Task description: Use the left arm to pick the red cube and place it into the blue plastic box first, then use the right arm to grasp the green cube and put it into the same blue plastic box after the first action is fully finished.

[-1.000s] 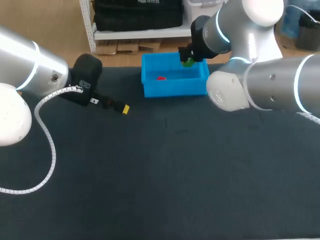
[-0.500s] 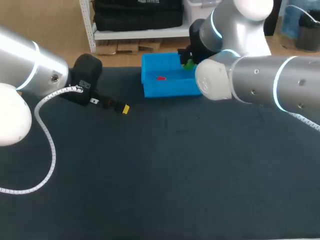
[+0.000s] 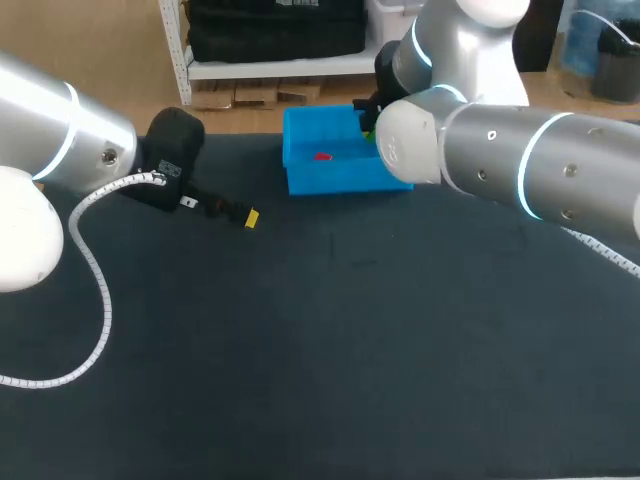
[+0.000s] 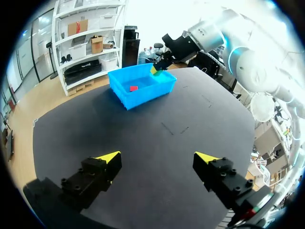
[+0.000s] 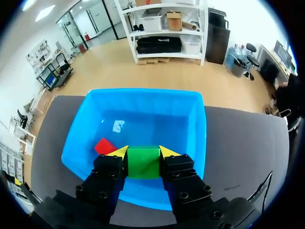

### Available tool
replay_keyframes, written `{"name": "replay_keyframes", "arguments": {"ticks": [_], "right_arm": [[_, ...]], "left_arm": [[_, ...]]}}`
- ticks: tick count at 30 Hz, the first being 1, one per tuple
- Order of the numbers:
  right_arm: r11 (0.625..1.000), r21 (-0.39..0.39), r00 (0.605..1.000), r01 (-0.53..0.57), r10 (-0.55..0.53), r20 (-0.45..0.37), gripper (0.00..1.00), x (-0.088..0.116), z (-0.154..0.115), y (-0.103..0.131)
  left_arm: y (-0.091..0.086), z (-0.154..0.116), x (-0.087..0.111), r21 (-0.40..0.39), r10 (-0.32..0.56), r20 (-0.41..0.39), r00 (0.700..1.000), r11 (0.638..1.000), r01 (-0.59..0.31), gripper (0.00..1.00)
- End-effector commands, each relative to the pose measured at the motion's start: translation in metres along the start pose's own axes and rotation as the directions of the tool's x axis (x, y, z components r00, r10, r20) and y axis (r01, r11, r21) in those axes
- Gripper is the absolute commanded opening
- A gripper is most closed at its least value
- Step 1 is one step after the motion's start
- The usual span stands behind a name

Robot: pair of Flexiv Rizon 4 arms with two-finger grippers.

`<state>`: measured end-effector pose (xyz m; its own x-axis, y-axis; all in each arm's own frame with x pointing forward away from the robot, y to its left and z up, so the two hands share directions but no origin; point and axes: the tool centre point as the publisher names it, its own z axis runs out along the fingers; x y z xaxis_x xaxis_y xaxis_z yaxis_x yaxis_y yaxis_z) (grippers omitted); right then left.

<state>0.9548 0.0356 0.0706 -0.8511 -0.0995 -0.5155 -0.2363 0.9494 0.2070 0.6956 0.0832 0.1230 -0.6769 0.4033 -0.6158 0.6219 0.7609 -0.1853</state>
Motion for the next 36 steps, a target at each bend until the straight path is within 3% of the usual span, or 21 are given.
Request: {"name": "replay_keyframes", "arguments": {"ticks": [1,10,11,12,14,28,36], "right_arm": [[1.0,0.001,1.0,0.0,0.0,-0.022,0.0,-0.005,0.006,0.0],[1.0,0.015,0.999,-0.008,0.008,-0.046,0.0,-0.005,0.011,-0.002],[1.0,0.016,0.999,-0.008,0.009,-0.047,0.25,-0.005,0.011,-0.002],[1.0,0.02,0.999,-0.011,0.012,-0.049,0.4,-0.005,0.011,-0.003],[1.0,0.02,0.999,-0.012,0.013,-0.051,1.0,-0.005,0.011,-0.003],[0.999,-0.024,0.999,-0.032,0.031,-0.015,1.0,-0.009,-0.025,0.003],[0.999,-0.035,0.999,-0.038,0.038,-0.012,1.0,0.01,-0.059,0.005]], "left_arm": [[0.002,0.0,0.001,0.007,0.003,0.005,1.0,1.0,-0.003,1.0],[0.002,0.0,0.001,0.007,0.003,0.005,1.0,1.0,-0.003,1.0],[0.002,0.0,0.001,0.007,0.003,0.005,1.0,1.0,-0.003,1.0],[0.002,0.0,0.001,0.007,0.003,0.005,1.0,1.0,-0.003,1.0],[0.002,0.0,0.001,0.007,0.003,0.005,1.0,1.0,-0.003,1.0],[0.002,0.0,0.001,0.007,0.003,0.005,1.0,1.0,-0.003,1.0],[0.002,0.0,0.001,0.007,0.003,0.005,1.0,1.0,-0.003,1.0]]}}
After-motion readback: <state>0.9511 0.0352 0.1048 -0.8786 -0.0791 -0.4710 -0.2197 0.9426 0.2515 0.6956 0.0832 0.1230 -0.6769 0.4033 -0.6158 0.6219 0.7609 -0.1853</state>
